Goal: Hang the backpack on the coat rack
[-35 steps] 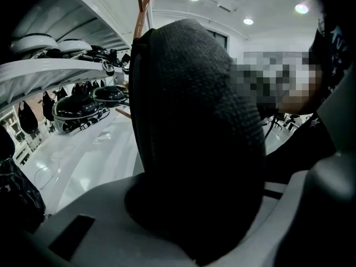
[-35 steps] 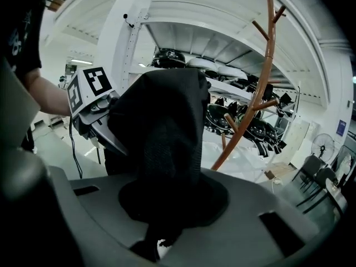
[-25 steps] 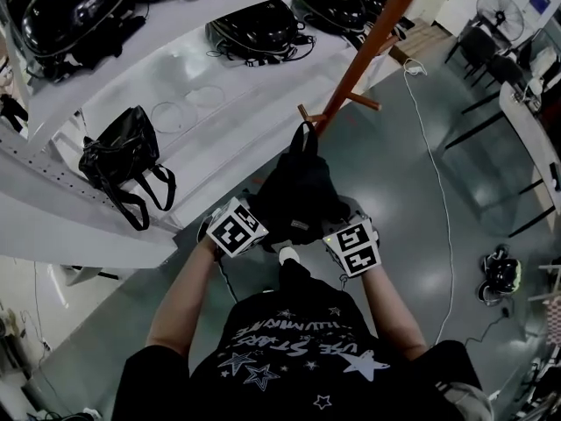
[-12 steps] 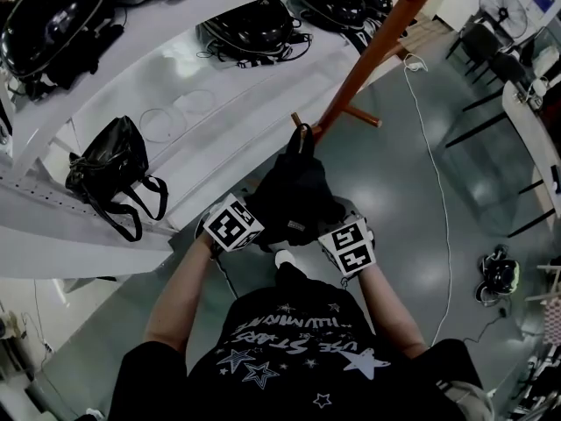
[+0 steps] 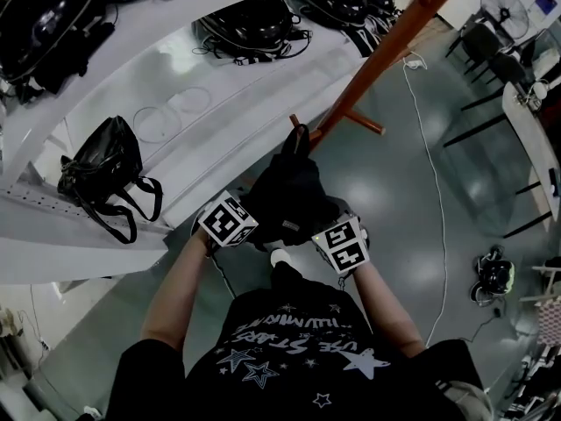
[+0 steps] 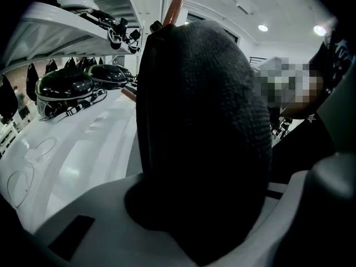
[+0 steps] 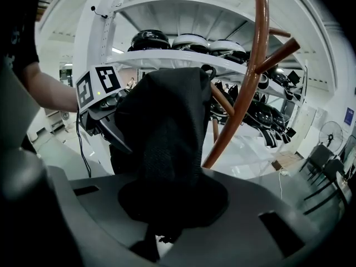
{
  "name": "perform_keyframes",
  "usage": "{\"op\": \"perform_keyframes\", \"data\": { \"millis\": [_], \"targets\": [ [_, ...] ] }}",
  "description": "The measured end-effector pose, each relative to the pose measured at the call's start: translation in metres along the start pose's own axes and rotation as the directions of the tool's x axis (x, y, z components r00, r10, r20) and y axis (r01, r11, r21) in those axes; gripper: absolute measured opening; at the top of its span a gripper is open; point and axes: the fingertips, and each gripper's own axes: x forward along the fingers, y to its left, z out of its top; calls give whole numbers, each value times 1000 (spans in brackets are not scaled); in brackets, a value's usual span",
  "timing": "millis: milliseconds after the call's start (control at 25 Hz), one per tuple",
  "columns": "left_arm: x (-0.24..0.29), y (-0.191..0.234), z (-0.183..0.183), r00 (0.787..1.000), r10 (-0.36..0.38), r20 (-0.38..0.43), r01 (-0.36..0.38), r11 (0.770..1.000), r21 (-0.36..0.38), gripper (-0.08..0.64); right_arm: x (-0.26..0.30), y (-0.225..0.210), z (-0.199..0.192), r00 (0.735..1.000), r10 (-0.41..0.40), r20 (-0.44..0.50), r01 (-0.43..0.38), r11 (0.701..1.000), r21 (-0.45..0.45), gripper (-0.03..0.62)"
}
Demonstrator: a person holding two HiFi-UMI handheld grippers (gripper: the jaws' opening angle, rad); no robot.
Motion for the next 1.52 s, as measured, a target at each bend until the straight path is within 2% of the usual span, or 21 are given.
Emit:
{"op": "perform_keyframes", "data": {
  "millis": [400, 600, 840, 1000, 1320, 1520],
  "targets": [
    [-1, 5, 8, 999, -42, 3, 42, 999, 14, 86, -9, 1, 3, 1000, -11, 17, 11, 1000, 19, 63],
    [10, 10, 8, 997, -77, -25, 78, 997, 13, 87, -2, -3, -6, 1000, -18, -5, 18, 998, 57, 63],
    [17, 21, 2, 995, -100, -31, 99, 995, -27, 87, 12, -4, -8, 1000, 14, -28, -12, 998, 60, 63],
    [21, 31, 5, 993, -109, -39, 108, 994, -25, 87, 19, -7, -7, 999, 19, -36, -16, 997, 73, 63],
    [27, 52, 12, 987, -156, -28, 155, 987, -49, 94, 30, -16, 2, 999, 22, -43, -20, 998, 53, 64],
    [23, 58, 19, 985, -172, -32, 171, 985, -20, 95, 32, -20, 6, 999, 24, -26, -23, 999, 33, 66]
  ]
}}
